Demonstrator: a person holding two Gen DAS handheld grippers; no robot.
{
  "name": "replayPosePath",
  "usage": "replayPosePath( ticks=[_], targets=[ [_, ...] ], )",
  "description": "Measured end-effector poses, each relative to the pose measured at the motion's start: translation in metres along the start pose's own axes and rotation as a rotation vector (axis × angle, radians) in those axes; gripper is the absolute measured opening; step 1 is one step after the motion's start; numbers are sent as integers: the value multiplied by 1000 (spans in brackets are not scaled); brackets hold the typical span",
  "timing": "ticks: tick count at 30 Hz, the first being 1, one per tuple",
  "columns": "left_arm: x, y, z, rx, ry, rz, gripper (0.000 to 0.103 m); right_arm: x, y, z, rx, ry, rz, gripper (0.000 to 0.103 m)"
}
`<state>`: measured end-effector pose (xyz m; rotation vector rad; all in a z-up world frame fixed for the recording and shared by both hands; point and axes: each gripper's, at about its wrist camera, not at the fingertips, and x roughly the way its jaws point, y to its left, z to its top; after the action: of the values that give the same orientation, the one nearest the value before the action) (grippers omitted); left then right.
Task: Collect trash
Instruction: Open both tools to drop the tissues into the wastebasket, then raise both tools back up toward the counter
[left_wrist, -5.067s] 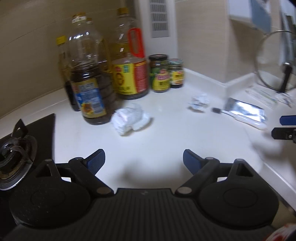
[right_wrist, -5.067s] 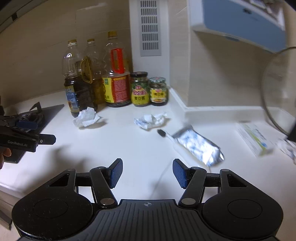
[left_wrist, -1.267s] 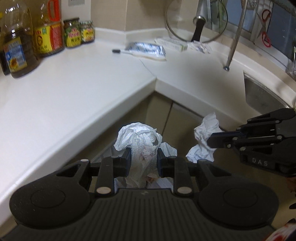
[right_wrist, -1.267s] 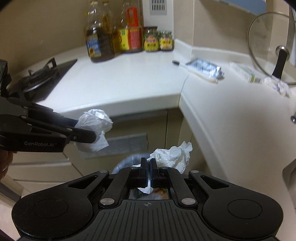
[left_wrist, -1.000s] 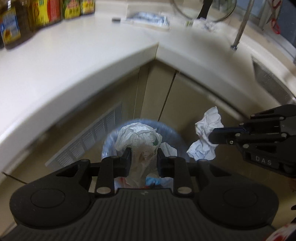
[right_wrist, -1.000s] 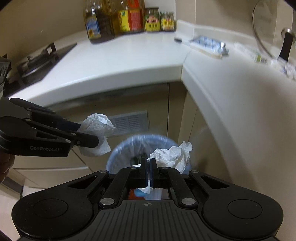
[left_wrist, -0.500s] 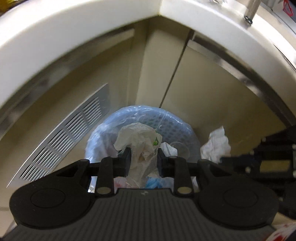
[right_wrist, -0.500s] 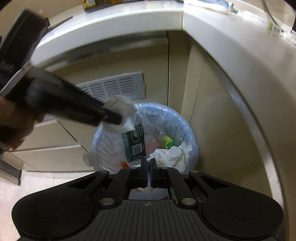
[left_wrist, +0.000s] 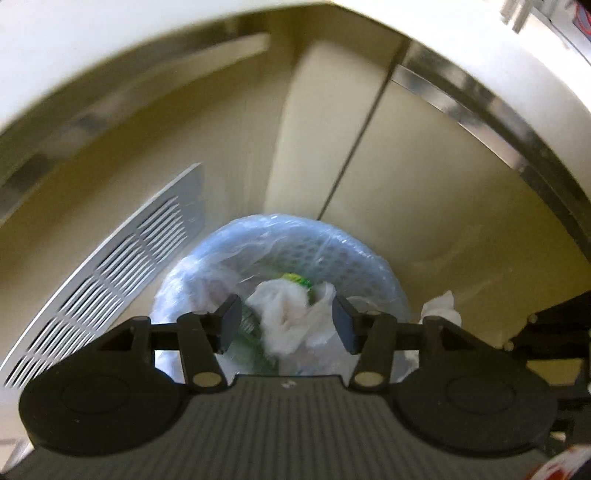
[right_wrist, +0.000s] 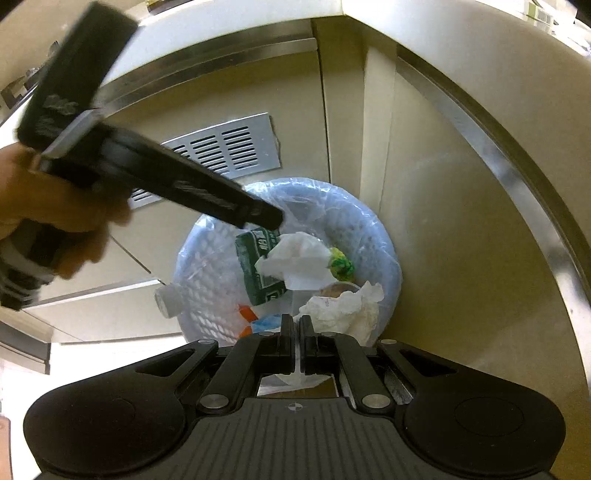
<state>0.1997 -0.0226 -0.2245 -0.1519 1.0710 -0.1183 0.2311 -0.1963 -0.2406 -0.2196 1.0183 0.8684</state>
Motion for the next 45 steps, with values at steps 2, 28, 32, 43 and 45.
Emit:
replayPosePath(
  ticks=[2,28,32,43,45],
  targets=[
    [-12,7,-6,-26,-10,19,50,1,4,3,-1,-2,9,2],
    [-67,54,-69,-167,-40,119,50,63,26,-2,103,47,36,43],
    [-76,50,-70,-160,-38,116,50,47,31,-1,99,43,11,43],
    [-109,32,-61,-140,-63,105,50,-23,48,13,87,-28,-36,43],
    [-117,29,-58,-143,-73,105,50,-33,51,16,81,-48,-46,43]
  ],
)
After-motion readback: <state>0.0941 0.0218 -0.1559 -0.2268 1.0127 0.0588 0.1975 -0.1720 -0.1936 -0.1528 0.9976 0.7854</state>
